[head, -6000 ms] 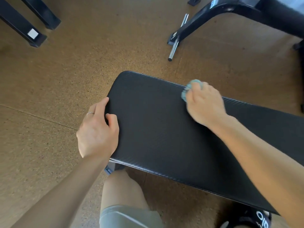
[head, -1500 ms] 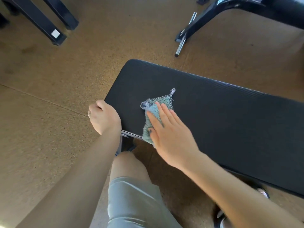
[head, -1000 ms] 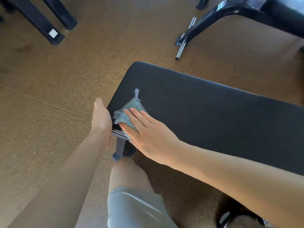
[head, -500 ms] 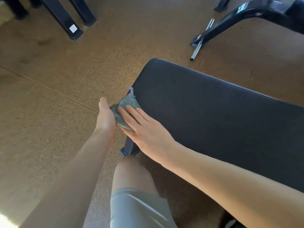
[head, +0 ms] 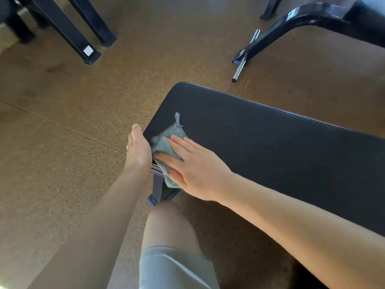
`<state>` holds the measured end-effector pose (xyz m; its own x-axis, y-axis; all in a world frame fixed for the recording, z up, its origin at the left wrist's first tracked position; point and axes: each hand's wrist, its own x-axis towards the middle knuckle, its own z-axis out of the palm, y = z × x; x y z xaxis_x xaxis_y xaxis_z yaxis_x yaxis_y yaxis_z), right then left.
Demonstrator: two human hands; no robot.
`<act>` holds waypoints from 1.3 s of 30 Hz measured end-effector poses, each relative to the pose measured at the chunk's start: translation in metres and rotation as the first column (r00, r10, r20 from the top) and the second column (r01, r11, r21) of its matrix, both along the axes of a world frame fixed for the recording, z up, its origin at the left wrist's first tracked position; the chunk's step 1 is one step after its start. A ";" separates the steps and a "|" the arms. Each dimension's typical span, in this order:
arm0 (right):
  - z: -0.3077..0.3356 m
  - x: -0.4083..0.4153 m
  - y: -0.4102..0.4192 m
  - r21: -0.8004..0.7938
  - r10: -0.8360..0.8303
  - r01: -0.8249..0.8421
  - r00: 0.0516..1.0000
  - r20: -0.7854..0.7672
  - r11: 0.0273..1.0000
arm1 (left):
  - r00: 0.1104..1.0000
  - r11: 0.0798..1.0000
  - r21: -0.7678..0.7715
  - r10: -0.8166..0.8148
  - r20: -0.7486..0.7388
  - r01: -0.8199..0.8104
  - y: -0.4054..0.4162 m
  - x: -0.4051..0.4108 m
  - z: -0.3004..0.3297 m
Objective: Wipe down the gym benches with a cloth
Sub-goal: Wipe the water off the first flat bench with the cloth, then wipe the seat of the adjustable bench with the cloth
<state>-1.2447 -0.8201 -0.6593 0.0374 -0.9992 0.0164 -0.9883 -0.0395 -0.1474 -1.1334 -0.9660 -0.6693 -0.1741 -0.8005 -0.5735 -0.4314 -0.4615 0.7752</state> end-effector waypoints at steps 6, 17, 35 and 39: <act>-0.005 -0.055 -0.011 -0.048 -0.319 0.324 0.944 0.090 0.945 | 0.947 0.939 -0.312 -0.041 0.319 0.146 0.049 -0.020 0.052; 0.138 -0.063 0.059 0.630 -0.559 0.502 -0.306 0.770 0.593 | 0.823 0.847 -0.099 -0.470 0.321 0.522 0.130 -0.064 0.201; 0.481 -0.001 0.027 0.704 -0.411 0.300 -0.640 0.649 0.643 | 0.723 0.718 -0.125 -0.648 0.240 0.685 0.075 -0.034 0.522; 0.493 -0.028 0.022 0.682 -0.455 0.313 -0.556 0.696 0.662 | 0.678 0.674 -0.115 -0.693 0.246 0.730 0.044 -0.061 0.541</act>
<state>-1.2725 -0.7983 -0.1661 -0.3458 -0.6682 -0.6587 0.6506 0.3351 -0.6815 -1.1943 -0.9216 -0.1287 -0.6531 -0.5661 -0.5029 -0.6961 0.1875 0.6930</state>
